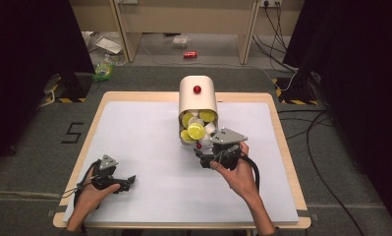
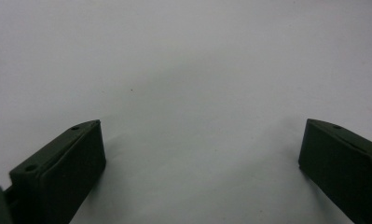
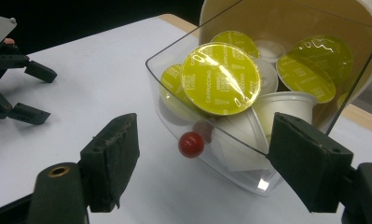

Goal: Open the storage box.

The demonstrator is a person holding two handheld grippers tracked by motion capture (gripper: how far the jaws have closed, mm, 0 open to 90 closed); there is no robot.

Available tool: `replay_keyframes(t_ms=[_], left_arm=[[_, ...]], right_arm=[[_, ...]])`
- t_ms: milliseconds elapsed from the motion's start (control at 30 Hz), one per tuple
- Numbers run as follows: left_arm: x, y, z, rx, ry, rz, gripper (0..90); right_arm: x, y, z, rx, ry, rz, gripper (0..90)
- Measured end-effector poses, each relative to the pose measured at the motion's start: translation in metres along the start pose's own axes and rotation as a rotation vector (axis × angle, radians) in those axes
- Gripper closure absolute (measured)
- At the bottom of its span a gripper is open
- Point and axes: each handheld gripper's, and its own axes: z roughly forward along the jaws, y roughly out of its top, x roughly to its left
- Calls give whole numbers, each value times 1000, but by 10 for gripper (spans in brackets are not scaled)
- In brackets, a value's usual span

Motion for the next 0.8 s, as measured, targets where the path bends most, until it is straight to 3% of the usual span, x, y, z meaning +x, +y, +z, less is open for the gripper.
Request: replay_keyframes(t_ms=[300,800], left_arm=[[0,0,0,0,0,0,0],[0,0,0,0,0,-1,0]], right_arm=[[6,-4,-2,6,-9,-18,250],[9,-9,-8,16,5,-4,270]])
